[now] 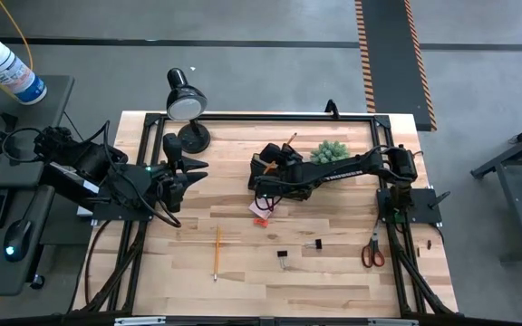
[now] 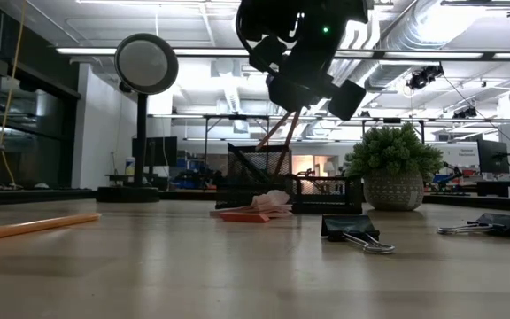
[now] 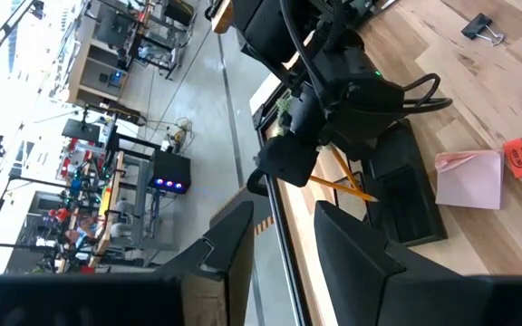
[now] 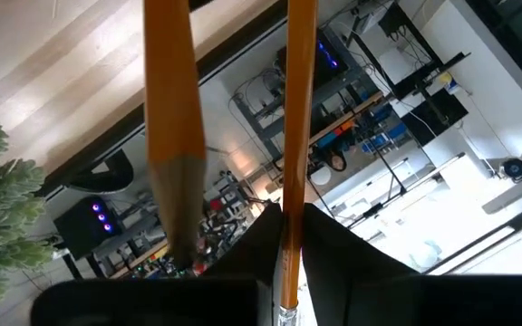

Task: Pick and place office supplies into organizer
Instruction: Put the right orange pencil into the black desk organizer

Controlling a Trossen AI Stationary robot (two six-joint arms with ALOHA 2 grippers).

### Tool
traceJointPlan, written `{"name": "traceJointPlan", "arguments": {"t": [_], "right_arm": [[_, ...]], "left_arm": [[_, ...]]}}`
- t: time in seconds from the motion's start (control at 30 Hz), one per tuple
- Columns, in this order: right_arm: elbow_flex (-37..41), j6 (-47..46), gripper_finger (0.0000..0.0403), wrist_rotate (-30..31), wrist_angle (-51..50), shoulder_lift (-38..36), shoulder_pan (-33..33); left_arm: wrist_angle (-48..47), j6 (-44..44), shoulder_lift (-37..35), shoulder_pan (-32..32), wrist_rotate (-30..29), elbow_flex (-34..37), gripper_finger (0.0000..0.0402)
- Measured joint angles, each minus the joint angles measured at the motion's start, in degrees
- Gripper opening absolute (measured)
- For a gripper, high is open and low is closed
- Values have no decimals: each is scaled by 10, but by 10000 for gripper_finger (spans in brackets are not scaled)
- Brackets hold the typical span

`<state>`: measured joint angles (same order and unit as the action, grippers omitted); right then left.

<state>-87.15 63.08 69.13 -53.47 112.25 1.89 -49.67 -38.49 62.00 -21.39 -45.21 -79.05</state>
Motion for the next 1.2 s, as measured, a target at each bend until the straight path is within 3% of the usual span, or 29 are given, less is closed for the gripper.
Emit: {"name": "traceJointPlan", "arguments": {"t": [0.23, 1.2], "right_arm": [[0, -14, 30, 23, 0, 0, -4], [0, -41, 31, 18, 0, 15, -15]], "left_arm": [[0, 0, 0, 0, 0, 0, 106], [0, 1, 0, 0, 7, 0, 106]]}}
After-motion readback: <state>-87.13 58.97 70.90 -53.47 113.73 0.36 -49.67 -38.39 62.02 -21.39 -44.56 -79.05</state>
